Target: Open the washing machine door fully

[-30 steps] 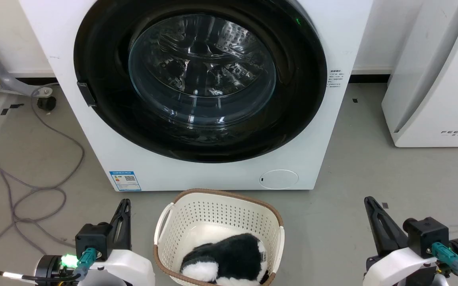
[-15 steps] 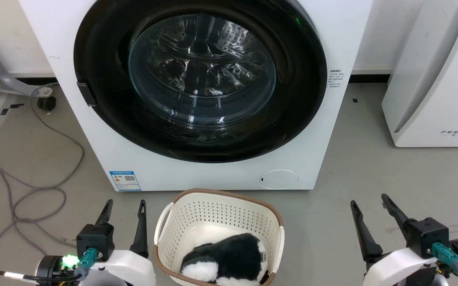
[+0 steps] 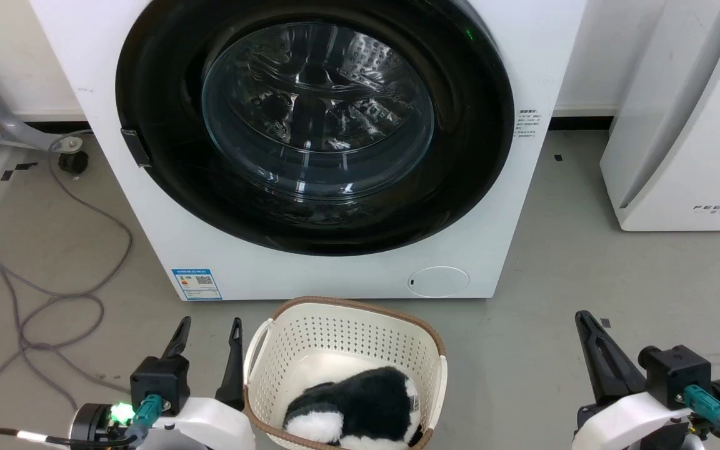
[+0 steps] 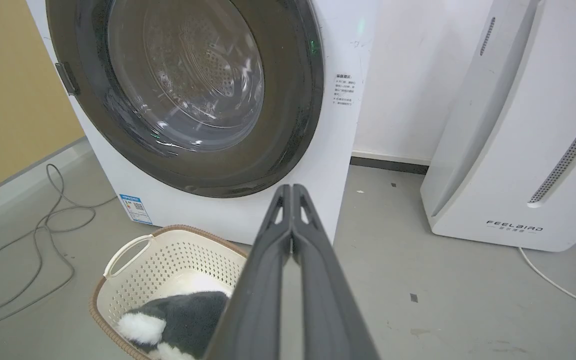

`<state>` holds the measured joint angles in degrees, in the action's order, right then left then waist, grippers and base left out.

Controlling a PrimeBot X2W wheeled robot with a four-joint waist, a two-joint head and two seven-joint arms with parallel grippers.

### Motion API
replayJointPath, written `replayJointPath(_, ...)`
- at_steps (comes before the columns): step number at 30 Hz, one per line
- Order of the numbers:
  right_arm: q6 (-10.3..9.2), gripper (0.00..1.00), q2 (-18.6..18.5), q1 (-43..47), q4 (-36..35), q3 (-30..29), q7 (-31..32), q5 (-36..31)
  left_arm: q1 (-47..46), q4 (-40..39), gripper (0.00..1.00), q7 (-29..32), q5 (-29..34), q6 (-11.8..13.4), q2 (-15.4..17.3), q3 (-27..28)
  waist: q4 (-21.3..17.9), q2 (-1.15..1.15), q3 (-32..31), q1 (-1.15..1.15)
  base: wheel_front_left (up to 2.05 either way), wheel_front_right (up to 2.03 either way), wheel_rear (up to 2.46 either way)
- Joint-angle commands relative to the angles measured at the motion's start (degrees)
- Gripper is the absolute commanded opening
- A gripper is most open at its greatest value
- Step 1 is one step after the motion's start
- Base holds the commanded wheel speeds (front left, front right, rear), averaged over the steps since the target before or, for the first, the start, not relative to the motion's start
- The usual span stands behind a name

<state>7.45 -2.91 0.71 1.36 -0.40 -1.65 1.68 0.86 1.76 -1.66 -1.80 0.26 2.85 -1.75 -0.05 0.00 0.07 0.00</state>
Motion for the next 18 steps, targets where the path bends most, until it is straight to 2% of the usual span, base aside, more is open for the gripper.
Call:
replayJointPath(1,0.01,0.00,0.00,0.22,0.22,-0.19,-0.48,0.56,-1.12,0.28,1.00,-0.56,-0.49,-0.16,0.01,-0.39,0.00,0.00,-0.01,0.00,0.00,0.00,0.00)
replayJointPath(11,0.01,0.00,0.01,0.23,0.44,0.14,-1.41,2.92,-1.73,1.11,1.00,-1.75,-1.96,-0.22,0.01,-1.48,-0.07,0.00,0.01,0.00,0.00,0.00,0.00)
replayJointPath(18,0.01,0.00,0.01,-0.07,0.31,0.81,-2.51,13.29,-2.22,1.58,1.00,-2.59,-3.01,0.00,0.02,-2.23,-0.12,0.00,0.06,0.00,0.00,0.00,0.00)
